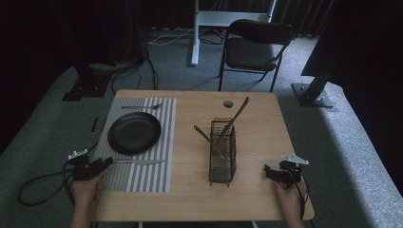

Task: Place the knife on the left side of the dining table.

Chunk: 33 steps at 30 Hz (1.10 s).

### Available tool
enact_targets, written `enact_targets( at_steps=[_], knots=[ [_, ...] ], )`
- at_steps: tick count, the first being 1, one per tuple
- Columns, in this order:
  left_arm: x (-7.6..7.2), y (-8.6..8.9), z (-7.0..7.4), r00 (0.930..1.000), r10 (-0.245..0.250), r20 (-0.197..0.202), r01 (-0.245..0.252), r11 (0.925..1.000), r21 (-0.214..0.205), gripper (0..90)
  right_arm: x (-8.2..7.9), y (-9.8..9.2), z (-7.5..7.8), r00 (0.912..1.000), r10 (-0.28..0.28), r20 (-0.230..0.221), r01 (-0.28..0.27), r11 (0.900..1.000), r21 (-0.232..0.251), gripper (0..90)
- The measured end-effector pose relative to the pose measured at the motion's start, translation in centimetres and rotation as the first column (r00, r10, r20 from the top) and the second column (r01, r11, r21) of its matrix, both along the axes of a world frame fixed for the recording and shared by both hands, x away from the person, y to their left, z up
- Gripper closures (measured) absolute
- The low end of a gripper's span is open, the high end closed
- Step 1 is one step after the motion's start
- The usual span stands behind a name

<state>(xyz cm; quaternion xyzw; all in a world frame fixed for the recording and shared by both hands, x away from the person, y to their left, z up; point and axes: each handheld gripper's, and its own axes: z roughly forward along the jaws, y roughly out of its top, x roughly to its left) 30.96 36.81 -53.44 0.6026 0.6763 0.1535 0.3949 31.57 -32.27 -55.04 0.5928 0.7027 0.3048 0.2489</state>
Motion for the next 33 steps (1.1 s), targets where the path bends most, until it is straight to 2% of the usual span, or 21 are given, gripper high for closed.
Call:
enact_targets(
  at_steps=[2, 6, 7, 10, 13, 15, 18, 22, 26, 29, 31, 32, 33],
  knots=[
    [-0.2, -0.2, 0.1, 0.9999, -0.014, -0.004, 0.014, 0.9996, 0.025, 45.0, 0.0, 0.0, 0.0, 1.0000, 0.000, 0.000, 0.000, 1.0000, 0.000, 12.0],
    [-0.8, -0.6, 0.0, 0.9995, -0.032, -0.007, 0.032, 0.9983, 0.048, 42.9, 0.0, 0.0, 0.0, 1.0000, 0.000, 0.000, 0.000, 1.0000, 0.000, 12.0],
    [-1.4, -1.1, 0.0, 0.9984, -0.057, -0.002, 0.057, 0.9962, 0.066, 42.9, 0.0, 0.0, 0.0, 1.0000, 0.000, 0.000, 0.000, 1.0000, 0.000, 12.0],
    [-2.2, -1.9, 0.1, 0.9963, -0.085, 0.010, 0.083, 0.9914, 0.100, 42.9, 0.0, 0.0, 0.0, 1.0000, 0.000, 0.000, 0.000, 1.0000, 0.000, 12.0],
    [-2.4, -2.2, 0.2, 0.9954, -0.095, 0.013, 0.093, 0.9898, 0.109, 42.7, 0.0, 0.0, 0.0, 1.0000, 0.000, 0.000, 0.000, 1.0000, 0.000, 12.0],
    [-3.1, -3.0, 0.0, 0.9924, -0.123, 0.008, 0.121, 0.9825, 0.142, 40.6, 0.0, 0.0, 0.0, 1.0000, 0.000, 0.000, 0.000, 1.0000, 0.000, 12.0],
    [-3.7, -3.5, 0.1, 0.9914, -0.129, 0.021, 0.124, 0.9785, 0.165, 38.9, 0.0, 0.0, 0.0, 1.0000, 0.000, 0.000, 0.000, 1.0000, 0.000, 12.0],
    [-4.3, -4.0, 0.2, 0.9883, -0.140, 0.060, 0.126, 0.9716, 0.201, 36.1, 0.0, 0.0, 0.0, 1.0000, 0.000, 0.000, 0.000, 1.0000, 0.000, 12.0],
    [-4.6, -4.3, -0.1, 0.9881, -0.142, 0.059, 0.127, 0.9694, 0.210, 29.3, 0.0, 0.0, 0.0, 1.0000, 0.000, 0.000, 0.000, 1.0000, 0.000, 12.0],
    [-4.7, -4.7, -0.2, 0.9890, -0.139, 0.049, 0.124, 0.9633, 0.238, 25.0, 0.0, 0.0, 0.0, 1.0000, 0.000, 0.000, 0.000, 1.0000, 0.000, 12.0],
    [-4.7, -5.0, -0.3, 0.9888, -0.141, 0.048, 0.126, 0.9622, 0.241, 17.3, 0.0, 0.0, 0.0, 1.0000, 0.000, 0.000, 0.000, 1.0000, 0.000, 12.0],
    [-4.8, -5.3, -0.3, 0.9894, -0.135, 0.053, 0.117, 0.9590, 0.258, 17.3, 0.0, 0.0, 0.0, 1.0000, 0.000, 0.000, 0.000, 1.0000, 0.000, 12.0],
    [-4.9, -5.5, -0.3, 0.9902, -0.128, 0.054, 0.109, 0.9566, 0.270, 13.6, 0.0, 0.0, 0.0, 1.0000, 0.000, 0.000, 0.000, 1.0000, 0.000, 12.0]
  ],
)
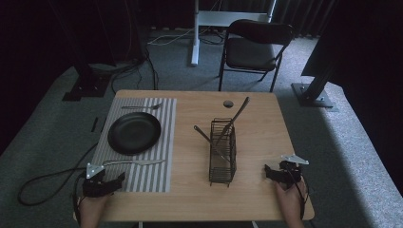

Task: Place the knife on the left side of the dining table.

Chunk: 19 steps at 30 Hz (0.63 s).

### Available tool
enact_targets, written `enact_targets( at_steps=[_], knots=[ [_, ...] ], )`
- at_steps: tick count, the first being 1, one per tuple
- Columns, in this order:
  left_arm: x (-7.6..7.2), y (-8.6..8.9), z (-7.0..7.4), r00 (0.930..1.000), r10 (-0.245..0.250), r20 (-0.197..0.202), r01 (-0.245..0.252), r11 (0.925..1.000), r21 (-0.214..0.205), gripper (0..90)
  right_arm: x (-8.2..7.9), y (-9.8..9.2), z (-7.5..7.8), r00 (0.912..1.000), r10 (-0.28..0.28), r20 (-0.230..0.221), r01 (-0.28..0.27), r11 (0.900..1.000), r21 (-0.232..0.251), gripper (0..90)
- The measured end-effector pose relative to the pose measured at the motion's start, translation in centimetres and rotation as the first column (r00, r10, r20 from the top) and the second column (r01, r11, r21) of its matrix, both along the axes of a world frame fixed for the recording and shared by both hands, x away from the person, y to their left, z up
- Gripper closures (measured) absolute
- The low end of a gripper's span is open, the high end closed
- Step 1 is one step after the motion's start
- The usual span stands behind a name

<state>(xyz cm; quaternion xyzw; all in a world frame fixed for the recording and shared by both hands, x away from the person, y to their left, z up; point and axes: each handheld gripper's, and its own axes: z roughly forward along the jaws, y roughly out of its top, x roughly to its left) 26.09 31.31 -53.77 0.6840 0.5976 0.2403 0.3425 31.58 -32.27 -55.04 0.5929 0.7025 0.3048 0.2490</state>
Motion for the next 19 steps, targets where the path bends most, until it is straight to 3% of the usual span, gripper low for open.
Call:
enact_targets(
  at_steps=[1, 3, 6, 8, 19],
  knots=[
    [0.0, -0.2, 0.0, 1.0000, 0.010, -0.001, -0.010, 0.9997, 0.021, 9.0, 0.0, 0.0, 0.0, 1.0000, 0.000, 0.000, 0.000, 1.0000, 0.000, 12.0],
    [-0.1, -0.6, 0.0, 0.9998, 0.017, 0.006, -0.018, 0.9987, 0.048, 9.0, 0.0, 0.0, 0.0, 1.0000, 0.000, 0.000, 0.000, 1.0000, 0.000, 11.9],
    [-0.2, -0.9, -0.2, 0.9999, 0.012, 0.001, -0.012, 0.9985, 0.053, 8.8, 0.0, 0.0, 0.0, 1.0000, 0.000, 0.000, 0.000, 1.0000, 0.000, 12.0],
    [-0.1, -1.0, -0.2, 0.9998, 0.013, -0.018, -0.012, 0.9982, 0.059, 0.0, 0.0, 0.0, 0.0, 1.0000, 0.000, 0.000, 0.000, 1.0000, 0.000, 12.0],
    [0.0, -1.3, -0.3, 0.9997, 0.010, -0.021, -0.009, 0.9976, 0.069, 0.0, 0.0, 0.0, 0.0, 1.0000, -0.001, 0.000, 0.001, 1.0000, 0.000, 12.0]
  ],
)
